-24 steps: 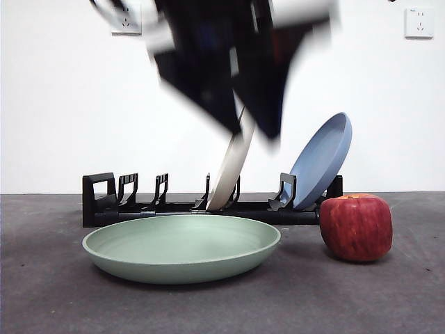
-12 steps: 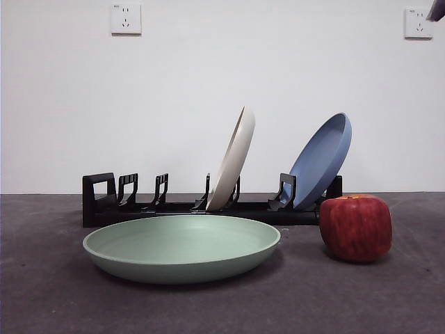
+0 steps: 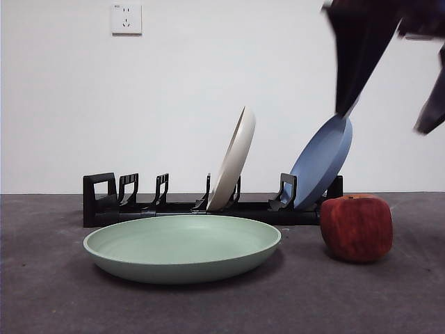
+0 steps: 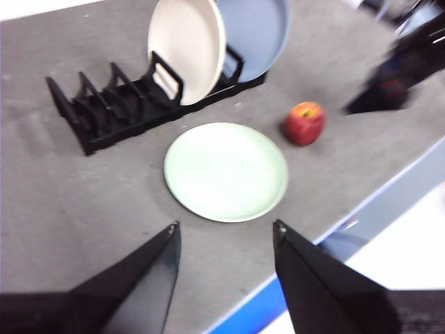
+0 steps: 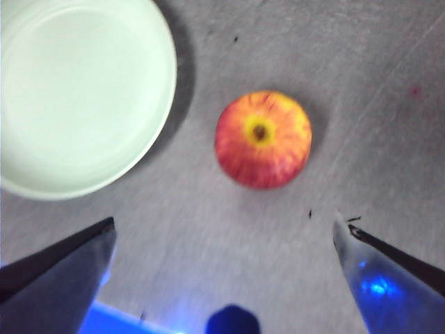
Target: Take the green plate from the plate rack,put the plate on the table,take the apple from the table,put the apple in the plate
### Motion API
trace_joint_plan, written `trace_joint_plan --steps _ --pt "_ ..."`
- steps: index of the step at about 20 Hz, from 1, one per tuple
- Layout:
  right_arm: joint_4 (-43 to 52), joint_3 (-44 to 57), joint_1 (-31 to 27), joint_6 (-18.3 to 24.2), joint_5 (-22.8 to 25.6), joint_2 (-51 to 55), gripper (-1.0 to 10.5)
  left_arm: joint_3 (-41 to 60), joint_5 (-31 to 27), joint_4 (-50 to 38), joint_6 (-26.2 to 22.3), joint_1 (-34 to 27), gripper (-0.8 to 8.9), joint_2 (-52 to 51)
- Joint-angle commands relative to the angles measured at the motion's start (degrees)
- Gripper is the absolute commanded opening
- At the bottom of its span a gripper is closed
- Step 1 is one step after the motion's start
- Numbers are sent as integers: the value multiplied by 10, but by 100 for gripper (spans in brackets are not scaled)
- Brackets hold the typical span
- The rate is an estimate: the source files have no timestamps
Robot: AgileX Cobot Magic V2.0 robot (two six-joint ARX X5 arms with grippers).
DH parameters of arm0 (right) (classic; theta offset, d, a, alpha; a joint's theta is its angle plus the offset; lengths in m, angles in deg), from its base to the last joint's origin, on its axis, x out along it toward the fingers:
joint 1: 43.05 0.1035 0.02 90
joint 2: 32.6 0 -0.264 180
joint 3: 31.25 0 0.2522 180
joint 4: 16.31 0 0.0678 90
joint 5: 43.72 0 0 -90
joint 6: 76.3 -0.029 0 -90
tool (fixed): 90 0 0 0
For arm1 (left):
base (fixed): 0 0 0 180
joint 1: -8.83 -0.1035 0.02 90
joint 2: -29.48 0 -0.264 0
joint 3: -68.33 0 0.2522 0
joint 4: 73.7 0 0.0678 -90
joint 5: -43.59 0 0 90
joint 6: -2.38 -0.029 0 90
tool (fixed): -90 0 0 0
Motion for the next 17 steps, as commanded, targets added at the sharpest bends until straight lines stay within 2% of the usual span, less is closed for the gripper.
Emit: trace_joint_plan --steps 1,8,17 --pt "36 5 -1 -1 23 -31 566 14 15 -3 27 1 221 -48" --pt "107 4 -9 -1 34 -111 568 18 62 -3 61 1 221 -134" --pt "122 4 -35 8 33 -191 567 18 81 -2 76 0 221 -156"
